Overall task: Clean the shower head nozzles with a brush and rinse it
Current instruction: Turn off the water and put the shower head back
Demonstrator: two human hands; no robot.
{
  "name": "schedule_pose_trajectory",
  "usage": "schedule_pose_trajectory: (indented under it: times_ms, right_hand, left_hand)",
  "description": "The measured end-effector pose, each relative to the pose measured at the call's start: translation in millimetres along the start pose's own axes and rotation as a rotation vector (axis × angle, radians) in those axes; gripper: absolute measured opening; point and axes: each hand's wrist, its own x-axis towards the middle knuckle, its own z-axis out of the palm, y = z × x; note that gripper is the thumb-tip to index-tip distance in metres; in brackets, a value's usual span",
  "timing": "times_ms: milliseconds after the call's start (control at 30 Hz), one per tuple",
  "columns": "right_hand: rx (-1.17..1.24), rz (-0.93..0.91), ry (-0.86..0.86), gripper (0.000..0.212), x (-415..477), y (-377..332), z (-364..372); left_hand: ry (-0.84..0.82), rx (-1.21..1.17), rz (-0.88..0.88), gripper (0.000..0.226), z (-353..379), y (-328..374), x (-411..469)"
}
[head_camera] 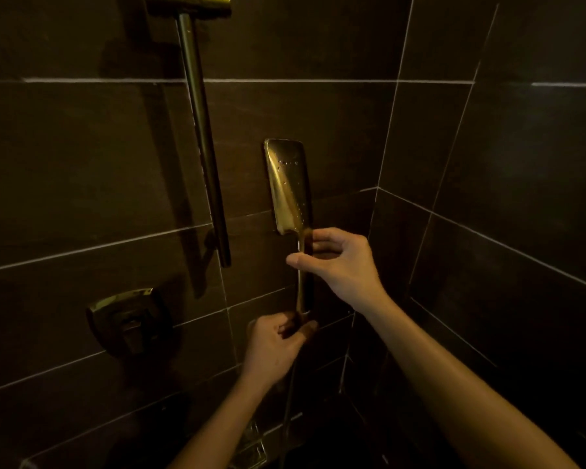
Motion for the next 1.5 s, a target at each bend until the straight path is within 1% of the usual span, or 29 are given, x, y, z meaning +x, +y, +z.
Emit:
schedule_pose_trajectory:
  times_ms: [67,133,167,233,267,333,400,467,500,533,567,600,667,700,733,800,867,900,967,1033,1100,1167,1200,1267,1333,1433,1500]
  right_hand:
    - [0.016,-0.011,-0.019,0.037,-1.3,4.3,-1.1]
    - [0.118,0.013,-0.163,0.028,-0.6,4.7,-6.5]
    - [0.19,0.037,-0.248,0.026,0.1,4.4,-10.4]
    - [0.3,0.091,-0.373,0.027,1.3,1.7,-15.8]
    - [0.309,0.101,-0.396,0.028,1.3,0.1,-16.8]
    - [0.222,0.076,-0.36,0.026,0.9,-0.6,-13.9]
    - [0.012,0.008,-0.243,0.026,-2.3,0.4,-4.1]
    - [-0.234,-0.045,-0.089,0.038,-7.9,1.5,8.9]
    - [-0.301,-0.054,-0.013,0.046,-10.6,1.0,13.8]
    - [-0.309,-0.06,0.03,0.052,-12.7,0.4,15.1]
    - [-0.272,-0.059,0.024,0.051,-13.5,-0.3,13.8]
    - [-0.184,-0.048,-0.023,0.044,-13.0,-1.2,10.9]
    - [0.099,0.046,-0.158,0.031,-11.5,-2.8,1.2]
    - [0.245,0.115,-0.209,0.032,-9.8,-2.0,-3.1]
    - [0.341,0.169,-0.257,0.035,-8.6,-2.2,-6.2]
    - [0.419,0.214,-0.329,0.032,-8.0,-2.7,-7.8]
    - [0.473,0.239,-0.357,0.031,-8.2,-1.0,-5.8]
    - [0.478,0.245,-0.345,0.031,-8.8,-0.7,-4.6]
    - [0.416,0.221,-0.283,0.028,-10.7,2.0,-2.0]
    - [0.283,0.185,-0.172,0.022,-12.4,3.1,2.9]
    - [0.117,0.158,-0.034,0.022,-14.6,4.7,8.6]
    - [-0.007,0.121,0.056,0.026,-16.7,5.5,12.3]
    - [-0.009,0.104,0.059,0.027,-18.0,5.2,12.2]
    - [0.104,0.093,-0.027,0.023,-19.1,3.9,6.5]
    - [0.212,0.099,-0.172,0.019,-20.2,2.3,-1.2]
    - [0.272,0.128,-0.345,0.029,-22.0,0.8,-8.5]
    - [0.284,0.132,-0.393,0.031,-23.9,-2.0,-7.9]
  left_hand:
    - [-0.08,-0.008,0.011,0.004,-4.3,-0.5,0.3]
    - [-0.177,-0.016,0.033,0.005,-10.1,-2.4,1.4]
    - [-0.201,-0.024,0.042,0.006,-12.5,-3.6,2.1]
    - [-0.215,-0.062,0.046,0.008,-15.7,-5.5,1.2]
    - [-0.216,-0.068,0.041,0.008,-16.1,-6.5,0.4]
    - [-0.2,-0.048,0.019,0.008,-13.4,-8.4,-0.9]
    - [-0.095,0.013,-0.042,0.009,-6.6,-6.7,-3.5]
    - [0.034,0.062,-0.133,0.018,0.4,-6.5,-5.6]
    - [0.056,0.056,-0.17,0.021,1.9,-7.0,-6.3]
    - [0.054,0.039,-0.178,0.021,1.3,-6.4,-7.3]
    - [0.032,0.021,-0.156,0.019,-1.2,-5.7,-8.0]
    - [-0.006,-0.003,-0.115,0.015,-5.1,-5.3,-8.4]
    - [-0.098,-0.063,-0.013,0.009,-14.2,-5.3,-8.3]
    - [-0.139,-0.088,0.023,0.008,-18.5,-6.1,-8.5]
    - [-0.171,-0.105,0.039,0.008,-21.6,-7.7,-8.7]
    - [-0.223,-0.125,0.037,0.009,-24.4,-9.1,-10.1]
    - [-0.266,-0.127,0.029,0.01,-24.3,-9.2,-11.8]
    - [-0.271,-0.123,0.024,0.009,-23.3,-8.7,-12.7]
    - [-0.228,-0.094,0.003,0.006,-19.6,-8.7,-14.9]
    - [-0.145,-0.044,-0.036,0.006,-14.2,-8.6,-16.5]
    - [-0.073,-0.049,-0.075,0.006,-10.3,-7.4,-16.9]
    - [-0.07,-0.072,-0.085,0.004,-11.0,-6.9,-16.4]
    - [-0.102,-0.074,-0.077,0.005,-12.7,-7.5,-16.2]
    - [-0.199,-0.086,-0.039,0.008,-17.2,-10.0,-15.9]
    - [-0.276,-0.126,-0.018,0.011,-21.6,-10.6,-16.9]
    - [-0.342,-0.147,-0.018,0.011,-24.4,-10.7,-18.2]
    - [-0.336,-0.109,-0.024,0.01,-23.2,-11.2,-18.9]
